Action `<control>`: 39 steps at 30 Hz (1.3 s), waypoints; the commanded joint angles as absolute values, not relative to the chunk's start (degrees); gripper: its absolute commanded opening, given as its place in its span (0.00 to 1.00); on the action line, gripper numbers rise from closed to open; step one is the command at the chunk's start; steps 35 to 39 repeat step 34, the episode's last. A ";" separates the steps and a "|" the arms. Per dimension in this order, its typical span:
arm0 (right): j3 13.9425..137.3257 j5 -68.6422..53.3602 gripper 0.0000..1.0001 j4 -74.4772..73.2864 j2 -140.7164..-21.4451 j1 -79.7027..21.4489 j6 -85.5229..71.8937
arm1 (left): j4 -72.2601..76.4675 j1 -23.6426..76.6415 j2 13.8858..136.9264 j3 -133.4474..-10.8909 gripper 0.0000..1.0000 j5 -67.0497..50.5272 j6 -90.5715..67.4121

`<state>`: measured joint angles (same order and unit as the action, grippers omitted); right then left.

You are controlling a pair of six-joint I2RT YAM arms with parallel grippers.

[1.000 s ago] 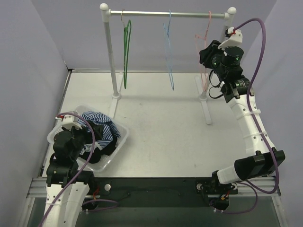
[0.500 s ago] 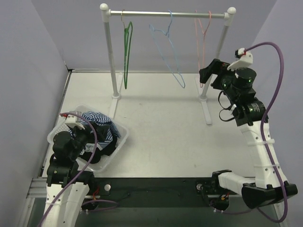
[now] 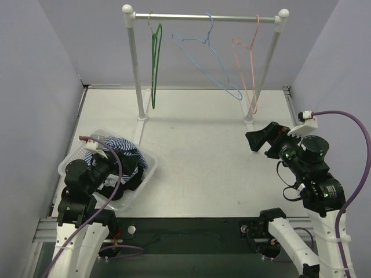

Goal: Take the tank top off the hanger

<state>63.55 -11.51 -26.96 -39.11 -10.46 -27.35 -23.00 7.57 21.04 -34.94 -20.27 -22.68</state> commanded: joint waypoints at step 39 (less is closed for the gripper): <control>63.90 -24.08 0.98 -33.22 -33.75 -10.46 -31.46 | -7.83 7.82 28.21 -43.77 0.97 -32.26 -34.98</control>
